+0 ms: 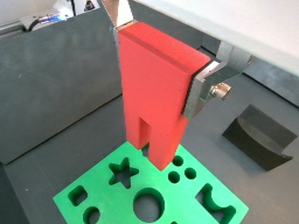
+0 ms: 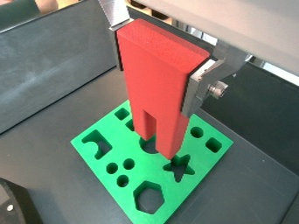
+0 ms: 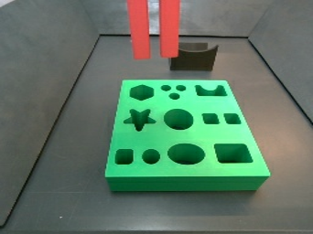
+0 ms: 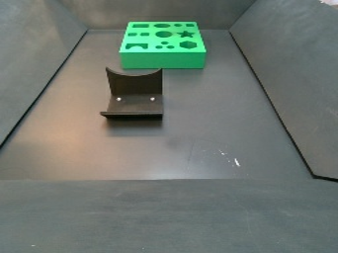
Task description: Insert the double-square object.
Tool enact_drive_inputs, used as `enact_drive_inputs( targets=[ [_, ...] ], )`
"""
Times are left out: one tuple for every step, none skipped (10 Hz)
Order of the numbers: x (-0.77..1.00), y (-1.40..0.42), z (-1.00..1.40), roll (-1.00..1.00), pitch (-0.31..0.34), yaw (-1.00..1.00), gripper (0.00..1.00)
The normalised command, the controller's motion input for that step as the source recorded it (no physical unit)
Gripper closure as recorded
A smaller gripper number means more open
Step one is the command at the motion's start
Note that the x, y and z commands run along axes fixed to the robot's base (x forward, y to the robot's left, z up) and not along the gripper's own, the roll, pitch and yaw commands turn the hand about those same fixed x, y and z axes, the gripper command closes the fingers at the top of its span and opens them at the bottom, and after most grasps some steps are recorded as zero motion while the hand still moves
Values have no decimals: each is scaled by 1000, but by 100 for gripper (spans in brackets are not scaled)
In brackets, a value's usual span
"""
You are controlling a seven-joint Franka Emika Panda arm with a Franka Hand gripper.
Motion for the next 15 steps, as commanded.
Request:
enact_drive_inputs(
  targets=[
    [1000, -374, -526, 146, 77, 0, 100],
    [1000, -443, -389, 64, 0, 0, 100],
    [1000, -466, -346, 27, 0, 0, 100],
    [1000, -463, -354, 29, 0, 0, 100],
    [1000, -394, -283, 50, 9, 0, 100],
    [1000, -214, 0, 60, 127, 0, 100],
    [1000, -109, 111, 41, 87, 0, 100],
    [1000, -49, 63, 54, 53, 0, 100],
    [1000, 0, 0, 107, 69, 0, 100],
    [1000, 0, -106, 207, 179, 0, 100],
    [1000, 23, -180, 239, 221, 0, 100],
    [1000, 0, -280, 244, 244, 0, 100],
    [1000, 0, -389, 224, 229, 0, 100],
    [1000, -11, -429, 181, 161, 0, 100],
    [1000, -77, -411, 183, 144, 0, 100]
  ],
)
